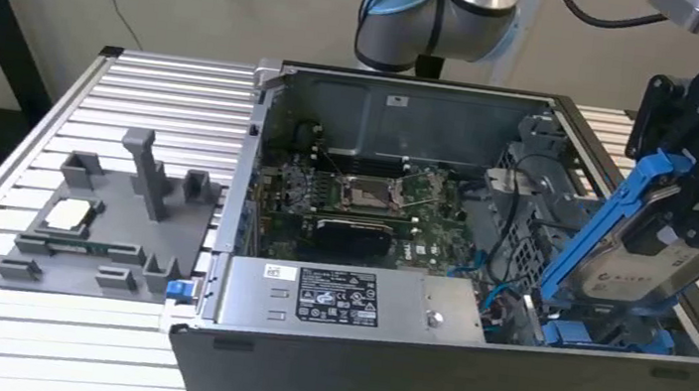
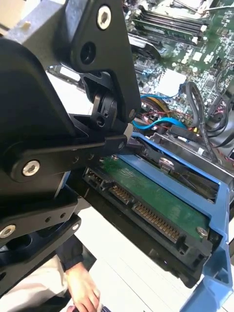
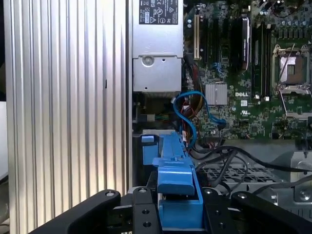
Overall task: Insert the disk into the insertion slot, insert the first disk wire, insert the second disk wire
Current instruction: 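Insert the disk into the insertion slot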
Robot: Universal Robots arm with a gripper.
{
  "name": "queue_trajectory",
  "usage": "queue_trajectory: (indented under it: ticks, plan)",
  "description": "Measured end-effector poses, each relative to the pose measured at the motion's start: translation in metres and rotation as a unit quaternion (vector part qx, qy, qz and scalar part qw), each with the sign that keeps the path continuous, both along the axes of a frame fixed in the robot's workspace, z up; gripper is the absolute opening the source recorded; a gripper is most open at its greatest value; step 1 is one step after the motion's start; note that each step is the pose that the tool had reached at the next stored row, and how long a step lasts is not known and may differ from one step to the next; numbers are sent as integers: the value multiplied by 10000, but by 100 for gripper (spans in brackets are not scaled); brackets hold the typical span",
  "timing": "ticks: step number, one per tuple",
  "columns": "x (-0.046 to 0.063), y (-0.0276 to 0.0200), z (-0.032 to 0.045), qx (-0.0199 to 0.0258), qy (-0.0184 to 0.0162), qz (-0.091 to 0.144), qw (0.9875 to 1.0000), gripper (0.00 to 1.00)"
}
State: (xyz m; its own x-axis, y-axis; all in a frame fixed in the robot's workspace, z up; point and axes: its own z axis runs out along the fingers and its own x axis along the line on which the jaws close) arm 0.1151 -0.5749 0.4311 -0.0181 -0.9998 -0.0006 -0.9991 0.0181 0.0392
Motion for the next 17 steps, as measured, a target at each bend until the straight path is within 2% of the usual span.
queue_trajectory:
  ticks: [13, 17]
  plan:
    - [65, 0, -196, 92, 0, -1, 10000, 33]
    - [70, 0, -258, 102, 0, 0, 9999, 33]
